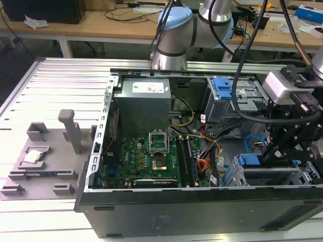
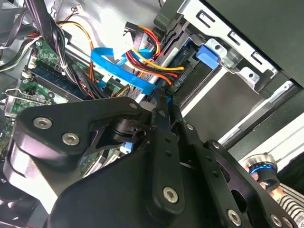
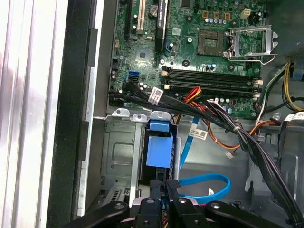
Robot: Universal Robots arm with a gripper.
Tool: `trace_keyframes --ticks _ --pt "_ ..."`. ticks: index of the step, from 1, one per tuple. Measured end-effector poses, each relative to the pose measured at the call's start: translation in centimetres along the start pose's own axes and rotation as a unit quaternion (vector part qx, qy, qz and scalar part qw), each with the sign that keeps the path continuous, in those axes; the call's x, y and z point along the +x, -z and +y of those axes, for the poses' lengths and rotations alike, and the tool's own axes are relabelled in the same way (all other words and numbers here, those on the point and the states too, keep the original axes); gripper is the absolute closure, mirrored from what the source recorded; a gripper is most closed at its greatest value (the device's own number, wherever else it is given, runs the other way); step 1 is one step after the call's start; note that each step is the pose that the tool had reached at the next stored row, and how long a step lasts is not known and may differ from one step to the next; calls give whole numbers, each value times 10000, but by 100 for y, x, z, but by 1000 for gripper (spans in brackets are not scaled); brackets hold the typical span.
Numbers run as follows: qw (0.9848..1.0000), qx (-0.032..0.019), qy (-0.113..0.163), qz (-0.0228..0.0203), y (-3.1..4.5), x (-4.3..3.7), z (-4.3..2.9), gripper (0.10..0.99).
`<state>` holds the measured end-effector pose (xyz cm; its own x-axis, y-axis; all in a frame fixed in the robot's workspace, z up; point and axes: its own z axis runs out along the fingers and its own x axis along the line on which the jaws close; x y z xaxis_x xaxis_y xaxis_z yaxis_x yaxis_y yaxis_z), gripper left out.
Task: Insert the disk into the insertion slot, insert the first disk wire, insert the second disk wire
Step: 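Insert the second disk wire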
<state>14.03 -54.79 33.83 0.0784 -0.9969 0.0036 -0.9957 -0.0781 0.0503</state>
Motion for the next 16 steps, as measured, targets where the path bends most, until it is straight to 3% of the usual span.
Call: trace_keyframes --ticks 10,13,14,16 --pt "10000 0 0 -1 -24 7 0 922" --pt "10000 0 0 -2 -25 7 0 851" --pt "10000 0 0 -2 -13 6 0 851" --pt "10000 0 -1 6 122 7 7 851"
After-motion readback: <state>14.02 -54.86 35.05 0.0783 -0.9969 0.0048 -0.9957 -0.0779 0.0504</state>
